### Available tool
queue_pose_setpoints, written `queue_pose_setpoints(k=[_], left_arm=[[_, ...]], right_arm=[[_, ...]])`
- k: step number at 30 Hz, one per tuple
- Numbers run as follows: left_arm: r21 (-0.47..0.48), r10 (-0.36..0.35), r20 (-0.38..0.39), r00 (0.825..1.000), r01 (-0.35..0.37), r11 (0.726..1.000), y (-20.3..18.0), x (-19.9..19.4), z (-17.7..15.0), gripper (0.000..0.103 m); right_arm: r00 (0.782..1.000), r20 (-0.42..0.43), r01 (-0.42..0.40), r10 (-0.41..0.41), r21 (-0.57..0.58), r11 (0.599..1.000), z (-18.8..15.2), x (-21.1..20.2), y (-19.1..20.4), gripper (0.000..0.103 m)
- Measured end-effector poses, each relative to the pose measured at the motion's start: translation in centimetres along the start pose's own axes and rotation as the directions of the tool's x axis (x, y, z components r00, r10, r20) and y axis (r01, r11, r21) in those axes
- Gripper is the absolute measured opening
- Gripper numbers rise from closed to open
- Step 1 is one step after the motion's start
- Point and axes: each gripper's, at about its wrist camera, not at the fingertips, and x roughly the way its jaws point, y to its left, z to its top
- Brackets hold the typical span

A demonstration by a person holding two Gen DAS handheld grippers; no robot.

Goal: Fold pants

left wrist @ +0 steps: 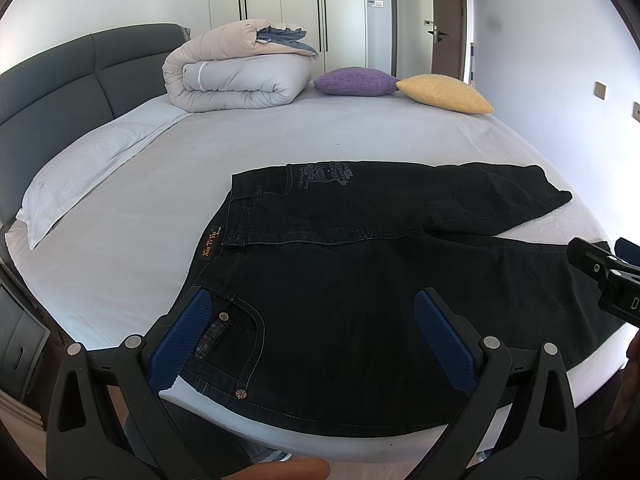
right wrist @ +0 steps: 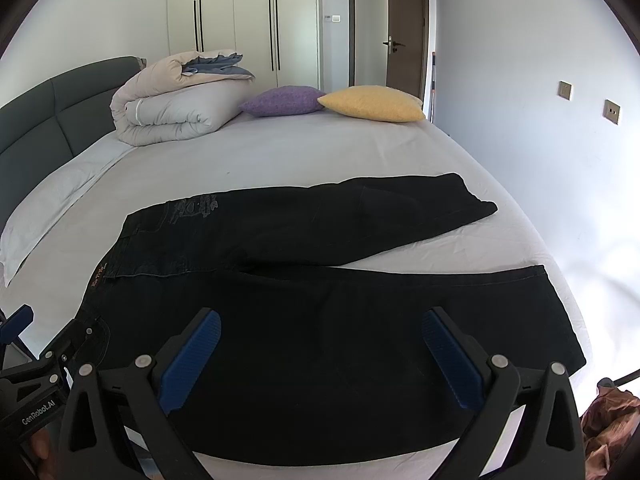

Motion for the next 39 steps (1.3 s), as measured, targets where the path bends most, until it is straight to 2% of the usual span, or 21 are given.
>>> queue_pose_setpoints(k=[39], left_arm=[[-0.007,0.0,-0.006,1.0,0.0,1.0,0.61,0.51,-0.3,0.103]], right_arm=[[1.0,-0.008,-0.003,0.003,-0.001,1.0,-0.94,0.27,0.78,0.103]])
